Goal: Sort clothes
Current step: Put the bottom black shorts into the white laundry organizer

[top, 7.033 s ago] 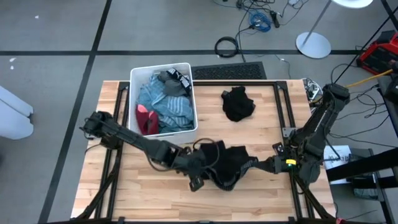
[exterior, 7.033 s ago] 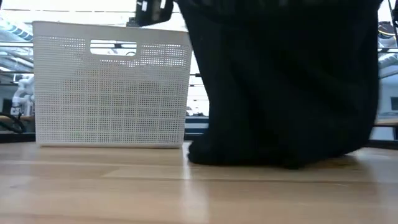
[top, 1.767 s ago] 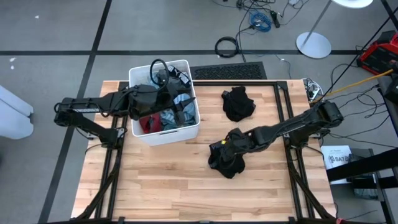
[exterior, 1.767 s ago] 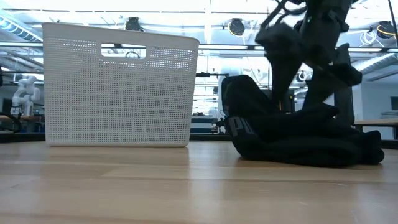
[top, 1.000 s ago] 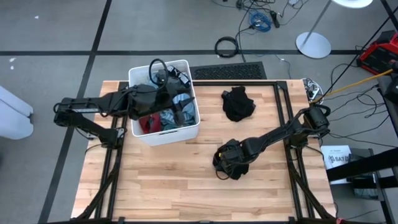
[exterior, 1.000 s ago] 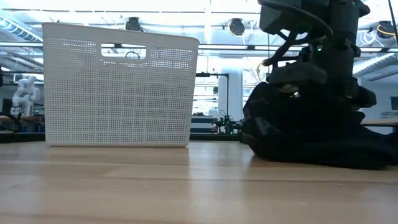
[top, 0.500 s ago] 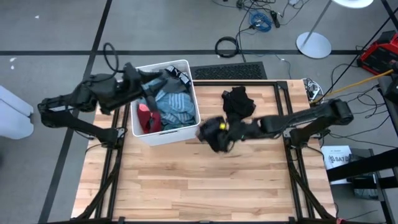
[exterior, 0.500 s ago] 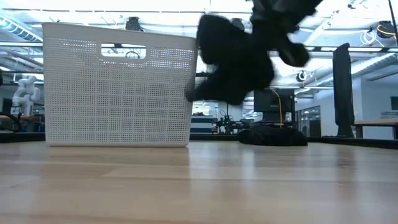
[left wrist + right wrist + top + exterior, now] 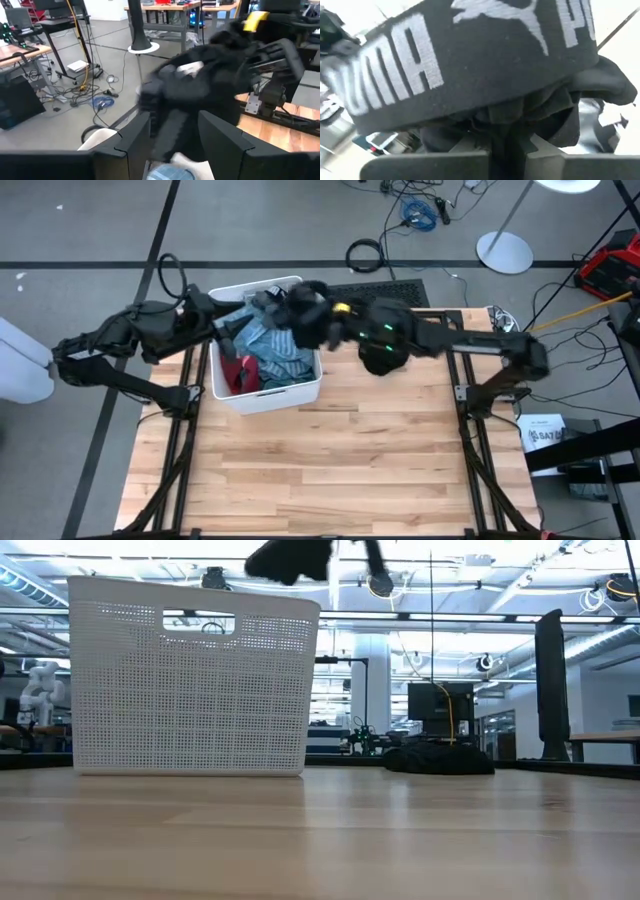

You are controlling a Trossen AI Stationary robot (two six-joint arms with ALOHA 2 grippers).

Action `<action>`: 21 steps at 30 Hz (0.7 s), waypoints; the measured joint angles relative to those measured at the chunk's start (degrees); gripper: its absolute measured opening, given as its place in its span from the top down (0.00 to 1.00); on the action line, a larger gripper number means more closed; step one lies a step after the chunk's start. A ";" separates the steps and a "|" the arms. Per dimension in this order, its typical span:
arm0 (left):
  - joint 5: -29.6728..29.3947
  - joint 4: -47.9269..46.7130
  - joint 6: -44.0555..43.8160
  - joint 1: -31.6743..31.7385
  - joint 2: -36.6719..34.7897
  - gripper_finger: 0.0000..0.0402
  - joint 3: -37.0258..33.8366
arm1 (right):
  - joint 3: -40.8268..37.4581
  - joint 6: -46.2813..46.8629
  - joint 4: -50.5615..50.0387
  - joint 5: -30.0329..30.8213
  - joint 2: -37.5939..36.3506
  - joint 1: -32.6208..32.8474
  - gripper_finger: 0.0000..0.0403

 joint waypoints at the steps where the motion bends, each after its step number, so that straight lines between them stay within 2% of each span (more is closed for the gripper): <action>1: -0.01 -0.16 0.62 0.00 -0.22 0.56 0.01 | 3.53 -1.15 -1.31 -0.80 2.74 -0.55 0.98; 5: 0.00 -0.70 1.07 0.00 -1.16 0.56 0.00 | 16.13 -2.93 -6.30 -3.65 13.91 -2.85 0.98; 12: -0.02 -0.76 2.50 0.00 -3.53 0.56 0.02 | 33.44 -4.51 -8.91 -13.01 32.04 -6.60 0.98; 18: 0.00 -0.76 2.55 0.00 -4.32 0.56 0.02 | 44.04 -7.72 -17.17 -14.83 40.92 -6.77 0.97; 21: 0.00 -1.19 2.51 0.00 -4.31 0.56 0.02 | 45.53 -9.65 -19.58 -19.88 43.07 -6.77 0.95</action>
